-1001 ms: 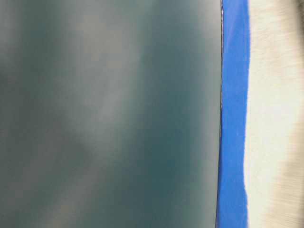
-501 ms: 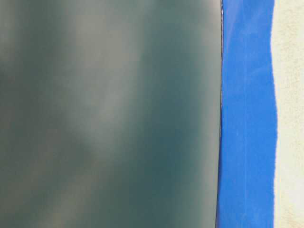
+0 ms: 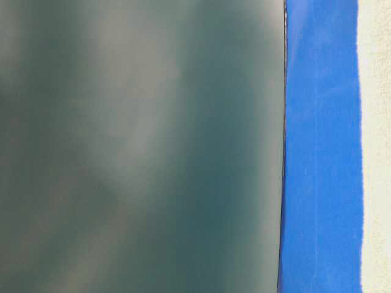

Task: Fold a bath towel.
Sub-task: 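Lift the far corners and fold them toward the near edge with both grippers, then release the corners and move both grippers to the folded edge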

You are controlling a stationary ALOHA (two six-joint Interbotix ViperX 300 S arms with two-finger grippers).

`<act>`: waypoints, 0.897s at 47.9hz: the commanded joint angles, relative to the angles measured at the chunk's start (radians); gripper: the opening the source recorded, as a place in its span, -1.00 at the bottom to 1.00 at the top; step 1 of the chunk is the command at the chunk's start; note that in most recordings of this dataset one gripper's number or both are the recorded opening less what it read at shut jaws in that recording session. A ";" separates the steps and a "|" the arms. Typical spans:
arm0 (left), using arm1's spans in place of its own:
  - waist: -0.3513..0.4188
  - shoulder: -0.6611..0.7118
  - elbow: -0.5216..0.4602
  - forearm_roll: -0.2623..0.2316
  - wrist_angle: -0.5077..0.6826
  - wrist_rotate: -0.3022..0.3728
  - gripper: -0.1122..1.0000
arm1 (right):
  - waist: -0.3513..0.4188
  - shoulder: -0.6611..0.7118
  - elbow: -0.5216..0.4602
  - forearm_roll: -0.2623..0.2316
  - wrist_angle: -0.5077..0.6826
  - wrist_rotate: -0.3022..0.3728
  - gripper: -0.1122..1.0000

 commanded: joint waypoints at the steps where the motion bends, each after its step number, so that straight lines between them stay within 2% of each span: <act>1: -0.002 -0.011 -0.006 0.003 0.000 0.000 -0.69 | 0.008 -0.006 -0.020 -0.003 0.002 0.012 -0.71; 6: -0.002 -0.006 -0.018 0.002 -0.003 -0.002 -0.64 | 0.006 -0.006 -0.023 -0.003 0.003 0.020 -0.67; 15: -0.002 -0.043 -0.046 0.003 0.011 0.025 0.32 | 0.009 -0.041 -0.057 -0.023 0.051 0.018 0.26; 17: 0.003 -0.058 -0.046 0.003 0.023 0.029 0.53 | 0.008 -0.061 -0.069 -0.040 0.086 0.018 0.37; 20: 0.023 -0.087 -0.043 0.008 0.052 0.043 0.70 | 0.006 -0.095 -0.084 -0.084 0.160 0.020 0.29; 22: 0.040 -0.114 -0.040 0.014 0.081 0.057 0.68 | -0.002 -0.123 -0.092 -0.124 0.225 0.023 0.22; 26: 0.086 -0.167 -0.035 0.031 0.146 0.098 0.61 | -0.031 -0.183 -0.091 -0.207 0.356 0.037 0.22; 31: 0.153 -0.252 -0.026 0.034 0.212 0.199 0.60 | -0.103 -0.275 -0.052 -0.316 0.486 0.052 0.22; 37: 0.259 -0.331 0.021 0.037 0.232 0.327 0.60 | -0.201 -0.388 0.025 -0.408 0.503 0.046 0.22; 43: 0.414 -0.387 0.095 0.035 0.219 0.426 0.60 | -0.316 -0.469 0.118 -0.448 0.457 0.020 0.22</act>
